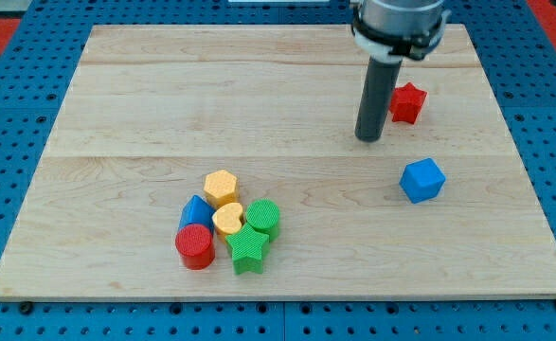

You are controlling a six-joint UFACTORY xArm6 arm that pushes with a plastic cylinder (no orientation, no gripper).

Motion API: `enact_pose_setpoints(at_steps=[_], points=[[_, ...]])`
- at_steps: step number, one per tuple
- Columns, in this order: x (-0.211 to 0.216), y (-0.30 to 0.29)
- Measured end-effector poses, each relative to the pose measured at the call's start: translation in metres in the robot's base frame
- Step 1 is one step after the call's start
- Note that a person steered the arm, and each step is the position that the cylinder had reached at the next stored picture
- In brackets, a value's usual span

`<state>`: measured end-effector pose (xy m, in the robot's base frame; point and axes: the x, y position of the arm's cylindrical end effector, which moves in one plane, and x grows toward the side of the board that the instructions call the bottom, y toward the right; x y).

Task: Move red circle on top left to red star

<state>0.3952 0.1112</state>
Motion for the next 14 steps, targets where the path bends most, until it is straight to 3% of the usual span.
enact_pose_setpoints(at_steps=[1, 2, 3, 4, 5, 6, 8, 9, 11, 14], points=[[-0.06, 0.001], [-0.076, 0.062], [-0.032, 0.057], [-0.027, 0.055], [-0.045, -0.006], [-0.008, -0.059], [0.184, -0.047], [0.224, -0.083], [0.223, -0.18], [0.191, -0.193]])
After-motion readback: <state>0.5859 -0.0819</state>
